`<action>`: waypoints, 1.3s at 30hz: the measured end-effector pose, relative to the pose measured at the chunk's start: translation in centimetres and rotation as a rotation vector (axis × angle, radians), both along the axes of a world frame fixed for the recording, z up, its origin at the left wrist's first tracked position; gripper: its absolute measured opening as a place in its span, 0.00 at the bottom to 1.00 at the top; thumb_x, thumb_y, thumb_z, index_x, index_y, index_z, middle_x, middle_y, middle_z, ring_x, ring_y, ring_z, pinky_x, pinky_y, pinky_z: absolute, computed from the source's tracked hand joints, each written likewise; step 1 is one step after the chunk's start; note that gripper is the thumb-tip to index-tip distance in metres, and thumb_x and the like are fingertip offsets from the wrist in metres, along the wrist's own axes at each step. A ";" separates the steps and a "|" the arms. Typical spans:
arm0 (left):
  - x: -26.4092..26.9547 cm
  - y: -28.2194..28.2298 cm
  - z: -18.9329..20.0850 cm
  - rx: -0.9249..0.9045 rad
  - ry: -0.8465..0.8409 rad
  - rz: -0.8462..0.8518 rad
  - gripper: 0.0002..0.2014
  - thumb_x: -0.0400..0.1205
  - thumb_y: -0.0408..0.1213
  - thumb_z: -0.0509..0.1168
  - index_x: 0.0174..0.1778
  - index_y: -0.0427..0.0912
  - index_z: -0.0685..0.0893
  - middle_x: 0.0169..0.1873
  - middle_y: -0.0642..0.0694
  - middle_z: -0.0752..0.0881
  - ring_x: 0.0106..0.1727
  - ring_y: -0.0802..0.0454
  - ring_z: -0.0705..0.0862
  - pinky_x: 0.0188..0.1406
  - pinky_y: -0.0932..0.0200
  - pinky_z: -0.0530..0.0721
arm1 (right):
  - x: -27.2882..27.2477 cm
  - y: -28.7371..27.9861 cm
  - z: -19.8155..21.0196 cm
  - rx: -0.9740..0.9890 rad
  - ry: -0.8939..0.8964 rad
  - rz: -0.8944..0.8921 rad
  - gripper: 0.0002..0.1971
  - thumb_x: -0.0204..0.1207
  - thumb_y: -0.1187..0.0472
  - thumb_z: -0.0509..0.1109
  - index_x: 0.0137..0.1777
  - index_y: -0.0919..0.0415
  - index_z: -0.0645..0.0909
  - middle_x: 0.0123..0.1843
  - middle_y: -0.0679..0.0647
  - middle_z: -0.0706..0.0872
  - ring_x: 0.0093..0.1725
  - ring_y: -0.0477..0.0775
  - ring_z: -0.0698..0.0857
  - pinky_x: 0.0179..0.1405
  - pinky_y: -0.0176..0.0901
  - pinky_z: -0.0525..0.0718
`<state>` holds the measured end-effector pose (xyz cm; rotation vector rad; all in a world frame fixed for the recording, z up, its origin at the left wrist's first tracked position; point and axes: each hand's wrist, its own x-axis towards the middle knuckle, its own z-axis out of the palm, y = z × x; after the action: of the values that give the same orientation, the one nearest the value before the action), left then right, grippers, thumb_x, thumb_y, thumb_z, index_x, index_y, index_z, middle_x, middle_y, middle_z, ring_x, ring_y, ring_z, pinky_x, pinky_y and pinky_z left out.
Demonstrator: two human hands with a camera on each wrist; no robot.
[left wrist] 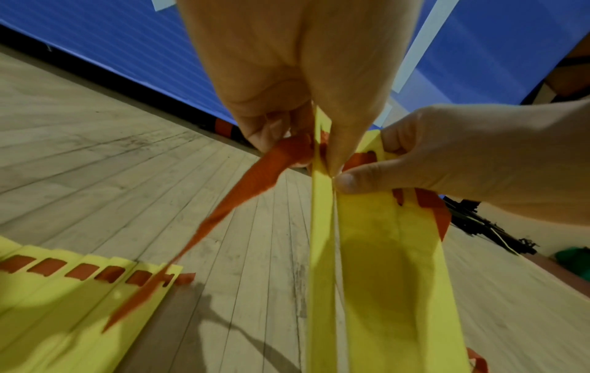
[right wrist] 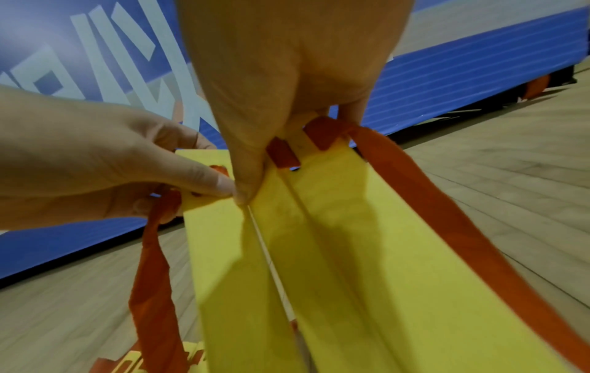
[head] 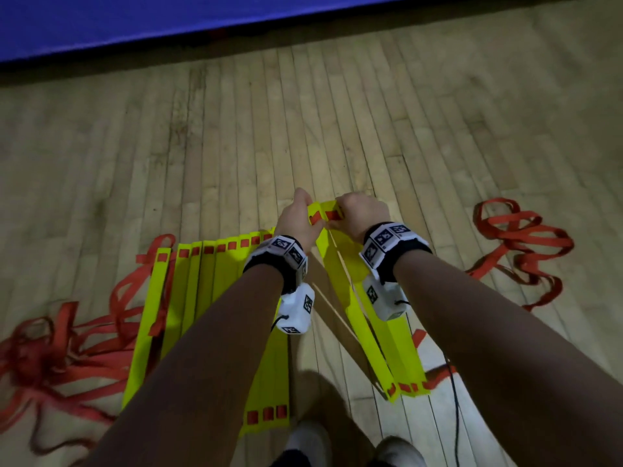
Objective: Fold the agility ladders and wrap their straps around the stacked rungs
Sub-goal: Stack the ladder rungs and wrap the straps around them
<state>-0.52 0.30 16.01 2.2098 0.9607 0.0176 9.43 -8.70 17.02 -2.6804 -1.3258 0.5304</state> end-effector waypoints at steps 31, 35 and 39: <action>-0.8 -0.9 2.8 -0.218 -0.168 -0.236 0.34 0.71 0.33 0.78 0.72 0.38 0.72 0.53 0.43 0.83 0.58 0.45 0.83 0.57 0.53 0.81 | -1.1 -2.7 4.3 0.197 0.286 -0.203 0.12 0.72 0.54 0.76 0.49 0.62 0.83 0.36 0.52 0.79 0.43 0.51 0.78 0.30 0.35 0.72; -1.0 -1.7 4.0 -0.149 -0.189 -0.233 0.25 0.72 0.35 0.78 0.64 0.37 0.80 0.47 0.44 0.85 0.53 0.45 0.84 0.53 0.53 0.82 | -1.1 -3.4 6.0 0.139 0.322 -0.184 0.08 0.76 0.54 0.73 0.46 0.57 0.79 0.34 0.46 0.76 0.43 0.50 0.78 0.31 0.32 0.73; -1.7 -2.2 4.5 -0.182 -0.215 -0.259 0.17 0.72 0.37 0.77 0.54 0.35 0.83 0.45 0.38 0.88 0.51 0.40 0.86 0.54 0.45 0.84 | -1.3 -4.0 6.6 0.173 0.418 -0.202 0.07 0.75 0.53 0.74 0.46 0.55 0.82 0.42 0.52 0.84 0.47 0.52 0.83 0.49 0.45 0.84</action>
<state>-2.20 -1.92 20.48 2.0971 0.5341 0.0452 8.14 -12.73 23.63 -2.3546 -0.9298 0.8475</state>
